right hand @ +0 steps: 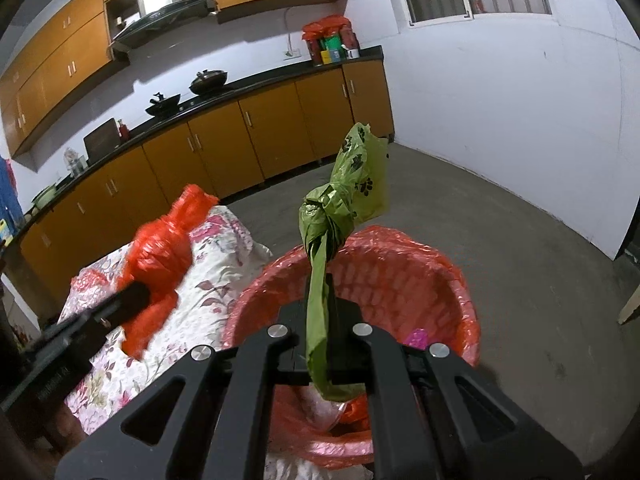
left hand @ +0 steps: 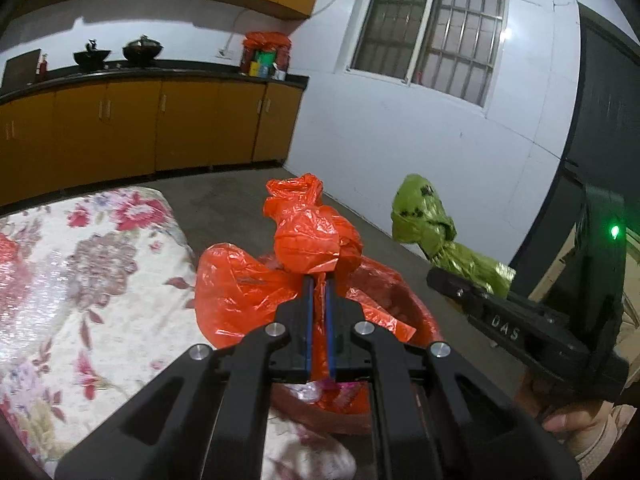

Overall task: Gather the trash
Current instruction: 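Carry both bags over the basket and open both tools to drop them, then grasp the bubble wrap with the right tool while the left tool grasps the red-orange bag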

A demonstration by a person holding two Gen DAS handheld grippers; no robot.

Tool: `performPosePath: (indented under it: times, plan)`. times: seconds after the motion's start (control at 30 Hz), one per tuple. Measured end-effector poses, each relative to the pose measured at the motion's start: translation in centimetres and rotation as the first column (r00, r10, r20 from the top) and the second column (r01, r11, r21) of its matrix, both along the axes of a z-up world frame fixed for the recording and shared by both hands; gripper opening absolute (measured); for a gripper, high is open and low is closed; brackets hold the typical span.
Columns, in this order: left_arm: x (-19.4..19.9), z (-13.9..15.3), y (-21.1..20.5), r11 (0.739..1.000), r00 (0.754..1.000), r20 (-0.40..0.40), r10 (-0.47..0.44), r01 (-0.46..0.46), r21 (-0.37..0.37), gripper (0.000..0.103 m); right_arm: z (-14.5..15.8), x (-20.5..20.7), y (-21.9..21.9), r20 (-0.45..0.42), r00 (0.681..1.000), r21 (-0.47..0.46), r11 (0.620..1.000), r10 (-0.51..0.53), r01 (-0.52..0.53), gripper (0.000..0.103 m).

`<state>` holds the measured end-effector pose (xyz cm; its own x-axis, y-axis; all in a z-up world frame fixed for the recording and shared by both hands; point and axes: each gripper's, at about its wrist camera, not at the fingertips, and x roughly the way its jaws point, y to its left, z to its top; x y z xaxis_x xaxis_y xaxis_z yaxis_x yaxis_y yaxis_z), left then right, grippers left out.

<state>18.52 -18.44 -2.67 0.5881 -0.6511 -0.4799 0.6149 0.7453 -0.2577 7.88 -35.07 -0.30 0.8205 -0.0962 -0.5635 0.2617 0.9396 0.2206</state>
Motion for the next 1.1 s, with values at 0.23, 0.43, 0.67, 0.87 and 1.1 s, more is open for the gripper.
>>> performPosePath:
  times: [0.23,0.43,0.67,0.87,1.1]
  plan:
    - [1.5,-2.7,-2.0,0.999,0.997,-0.074,-0.027,0.029,0.022,0.019,-0.5,0.3,-0.8,-0.012,1.000,0.019,1.000,-0.016,0.017,0.029]
    - [2.3,-4.3,-0.7,0.999,0.993,-0.116,0.031,-0.026,0.044,0.034,-1.1,-0.1,-1.0,-0.026,0.999,0.044,0.998,-0.034,0.035,0.044]
    - [1.8,-4.3,3.8,0.979,0.982,-0.059,0.181,-0.174,0.109,0.062,-1.1,0.1,0.1,-0.034,0.999,0.002,1.000,-0.010,0.010,0.053]
    - [0.9,-4.3,9.2,0.938,0.953,0.013,0.304,-0.302,0.168,0.068,-0.8,1.4,3.7,-0.040,0.995,-0.042,0.995,0.087,-0.088,0.054]
    - [0.8,-4.2,17.5,0.853,0.872,0.031,0.488,-0.484,0.193,0.068,0.0,3.9,9.9,-0.033,0.968,-0.040,0.967,0.249,-0.250,0.054]
